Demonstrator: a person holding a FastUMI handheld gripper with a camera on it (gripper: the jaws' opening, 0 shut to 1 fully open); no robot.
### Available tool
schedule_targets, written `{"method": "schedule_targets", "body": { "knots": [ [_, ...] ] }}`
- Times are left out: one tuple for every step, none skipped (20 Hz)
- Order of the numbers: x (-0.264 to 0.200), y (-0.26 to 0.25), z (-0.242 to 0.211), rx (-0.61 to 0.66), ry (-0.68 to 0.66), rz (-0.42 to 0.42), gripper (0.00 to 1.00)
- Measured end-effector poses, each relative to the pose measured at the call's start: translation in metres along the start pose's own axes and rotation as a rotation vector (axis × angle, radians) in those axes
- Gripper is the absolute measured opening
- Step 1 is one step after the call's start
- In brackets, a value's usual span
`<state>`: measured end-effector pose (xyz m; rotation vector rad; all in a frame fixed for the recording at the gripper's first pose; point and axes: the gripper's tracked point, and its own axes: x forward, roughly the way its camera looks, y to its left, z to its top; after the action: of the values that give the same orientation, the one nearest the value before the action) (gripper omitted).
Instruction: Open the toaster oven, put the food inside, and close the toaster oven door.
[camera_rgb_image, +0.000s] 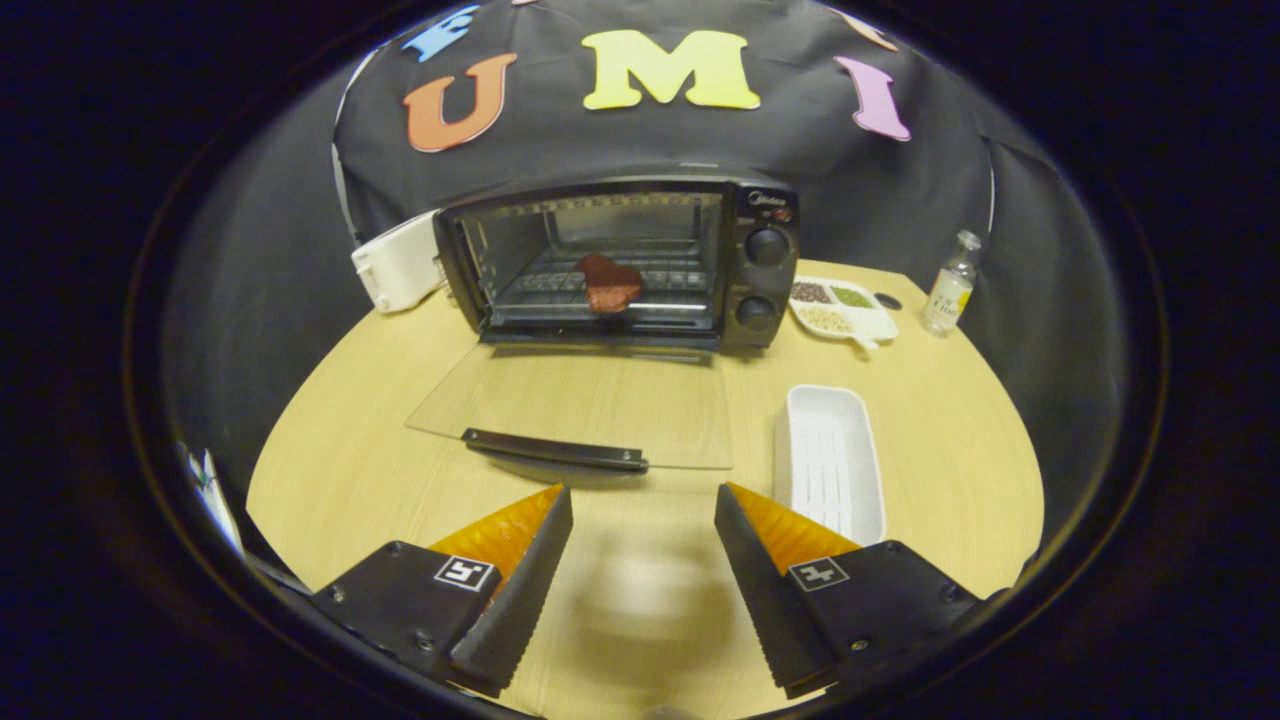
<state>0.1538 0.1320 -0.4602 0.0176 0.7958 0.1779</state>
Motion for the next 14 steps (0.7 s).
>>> {"method": "schedule_targets", "body": {
  "knots": [
    [0.005, 0.006, -0.006, -0.010, 0.014, 0.007, 0.92],
    [0.009, 0.013, -0.011, -0.015, 0.028, 0.019, 0.92],
    [0.012, 0.021, -0.018, -0.019, 0.041, 0.030, 0.92],
    [0.017, 0.029, -0.021, -0.022, 0.052, 0.039, 0.92],
    [0.022, 0.035, -0.023, -0.029, 0.060, 0.045, 0.92],
    [0.027, 0.041, -0.026, -0.037, 0.070, 0.051, 0.92],
    [0.031, 0.045, -0.027, -0.045, 0.074, 0.053, 0.92],
    [0.035, 0.048, -0.028, -0.049, 0.078, 0.054, 0.92],
    [0.038, 0.052, -0.029, -0.051, 0.085, 0.056, 0.92],
    [0.041, 0.054, -0.029, -0.051, 0.090, 0.055, 0.92],
    [0.045, 0.056, -0.030, -0.051, 0.094, 0.055, 0.92],
    [0.048, 0.057, -0.031, -0.052, 0.102, 0.048, 0.92],
    [0.050, 0.058, -0.031, -0.052, 0.106, 0.044, 0.92],
    [0.053, 0.059, -0.031, -0.052, 0.110, 0.040, 0.92]
  ]
}}
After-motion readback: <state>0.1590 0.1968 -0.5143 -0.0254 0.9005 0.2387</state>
